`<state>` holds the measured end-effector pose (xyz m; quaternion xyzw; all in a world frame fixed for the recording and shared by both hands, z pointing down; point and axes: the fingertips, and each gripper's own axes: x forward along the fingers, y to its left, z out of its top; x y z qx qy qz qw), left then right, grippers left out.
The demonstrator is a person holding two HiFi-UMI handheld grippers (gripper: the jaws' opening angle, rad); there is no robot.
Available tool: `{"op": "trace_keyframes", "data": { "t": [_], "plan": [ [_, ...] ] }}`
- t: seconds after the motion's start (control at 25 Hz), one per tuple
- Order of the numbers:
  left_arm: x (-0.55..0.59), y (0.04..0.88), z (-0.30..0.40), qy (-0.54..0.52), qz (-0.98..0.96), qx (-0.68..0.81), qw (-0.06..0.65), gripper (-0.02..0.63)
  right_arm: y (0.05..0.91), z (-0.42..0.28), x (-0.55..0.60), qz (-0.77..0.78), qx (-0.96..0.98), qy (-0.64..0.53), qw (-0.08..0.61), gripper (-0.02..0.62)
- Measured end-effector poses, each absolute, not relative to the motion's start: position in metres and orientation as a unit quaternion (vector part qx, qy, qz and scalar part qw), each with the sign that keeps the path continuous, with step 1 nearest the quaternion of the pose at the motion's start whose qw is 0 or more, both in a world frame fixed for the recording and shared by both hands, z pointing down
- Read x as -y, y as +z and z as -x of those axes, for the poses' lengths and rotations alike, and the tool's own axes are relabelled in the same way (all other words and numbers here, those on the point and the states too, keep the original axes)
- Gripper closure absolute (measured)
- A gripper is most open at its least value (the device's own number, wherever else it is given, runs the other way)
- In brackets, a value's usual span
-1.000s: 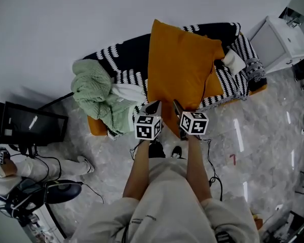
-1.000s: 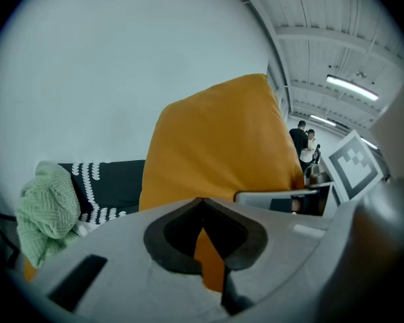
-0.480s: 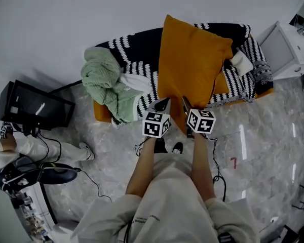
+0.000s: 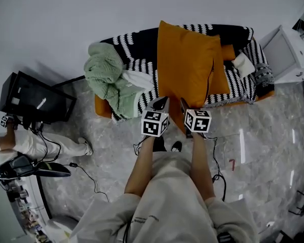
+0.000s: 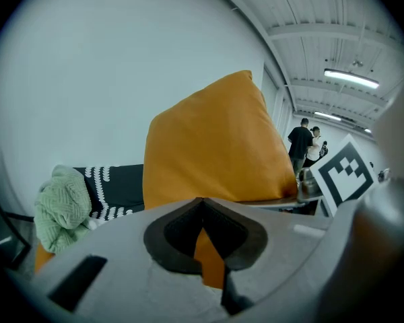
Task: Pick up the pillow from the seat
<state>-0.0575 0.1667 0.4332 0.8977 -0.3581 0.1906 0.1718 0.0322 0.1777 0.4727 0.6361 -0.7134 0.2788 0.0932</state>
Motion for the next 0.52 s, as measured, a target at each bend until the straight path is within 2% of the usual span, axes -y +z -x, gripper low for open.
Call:
{"op": "trace_keyframes", "data": {
  "t": [0.52],
  "plan": [
    [-0.170,0.438,0.072,0.194,-0.892,0.370,0.173,0.595,0.481,-0.026,-0.189,-0.642,0.707,0.272,0.117,0.383]
  ]
}}
